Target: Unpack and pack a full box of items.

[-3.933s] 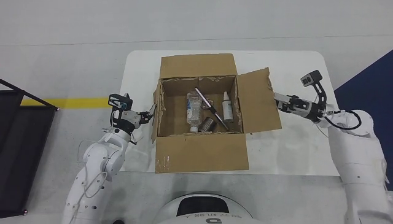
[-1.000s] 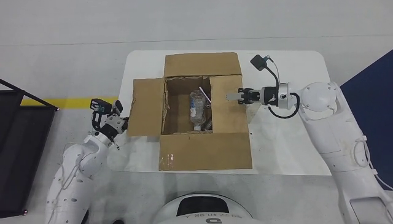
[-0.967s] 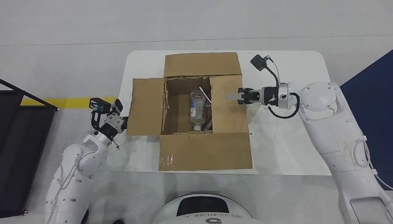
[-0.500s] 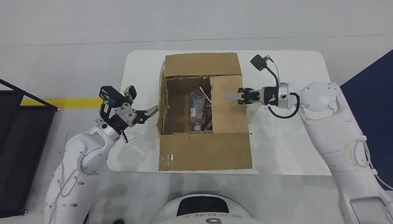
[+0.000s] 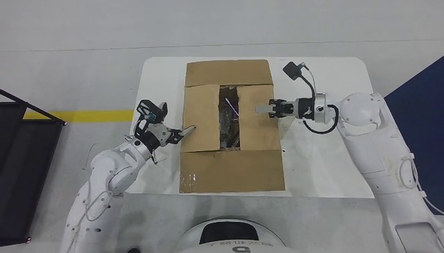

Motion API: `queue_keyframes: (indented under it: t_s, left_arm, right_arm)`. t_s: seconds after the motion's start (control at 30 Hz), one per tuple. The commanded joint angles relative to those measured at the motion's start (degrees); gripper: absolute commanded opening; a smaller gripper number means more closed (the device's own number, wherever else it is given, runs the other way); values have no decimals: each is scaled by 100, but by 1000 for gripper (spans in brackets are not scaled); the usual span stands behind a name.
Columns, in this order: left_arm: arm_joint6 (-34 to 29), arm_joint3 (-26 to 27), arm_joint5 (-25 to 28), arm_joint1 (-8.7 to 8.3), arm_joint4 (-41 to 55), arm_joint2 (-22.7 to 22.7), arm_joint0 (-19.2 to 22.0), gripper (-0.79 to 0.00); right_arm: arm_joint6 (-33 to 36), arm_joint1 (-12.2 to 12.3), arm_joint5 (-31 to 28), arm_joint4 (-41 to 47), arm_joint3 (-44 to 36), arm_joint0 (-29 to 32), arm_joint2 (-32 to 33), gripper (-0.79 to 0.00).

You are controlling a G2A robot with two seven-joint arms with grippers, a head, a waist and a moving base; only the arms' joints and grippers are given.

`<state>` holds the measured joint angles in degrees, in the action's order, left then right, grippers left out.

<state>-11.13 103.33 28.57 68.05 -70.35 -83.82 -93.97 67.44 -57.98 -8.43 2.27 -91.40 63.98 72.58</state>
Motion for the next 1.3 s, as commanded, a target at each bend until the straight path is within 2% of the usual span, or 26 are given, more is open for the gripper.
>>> queue_keyframes:
  t_s: [0.0, 0.17, 0.47, 0.57, 0.8, 0.9, 1.03, 1.17, 1.27]
  left_arm:
    - [-106, 32, -211, -1, -65, -13, 17, 0]
    - [-299, 144, -476, 14, -195, 200, 94, 0]
    - [-348, 179, -516, -9, -623, 345, 109, 0]
    - [-349, 179, -478, -14, -624, 353, 124, 0]
    - [-349, 179, -478, -14, -624, 353, 124, 0]
    - [-349, 179, -478, -14, -624, 353, 124, 0]
    - [-349, 179, -478, -14, -624, 353, 124, 0]
    - [-349, 179, -478, -14, -624, 353, 124, 0]
    - [-349, 179, -478, -14, -624, 353, 124, 0]
  right_arm:
    - [0, 0, 0, 0, 0, 0, 0, 0]
    - [0, 0, 0, 0, 0, 0, 0, 0]
    - [0, 0, 0, 0, 0, 0, 0, 0]
    - [-370, -3, -61, 170, 43, 77, 107, 0]
    - [-1891, -125, 567, 973, 1191, -330, 233, 0]
    - [-2268, -213, 590, 1015, 1696, -626, -6, 0]
    - [-2760, -367, 1238, 582, 2314, -1166, -586, 0]
    - [-2775, -537, 1079, 690, 2792, -1565, -1017, 0]
    - [-2687, -633, 584, 1050, 3043, -1708, -1120, 0]
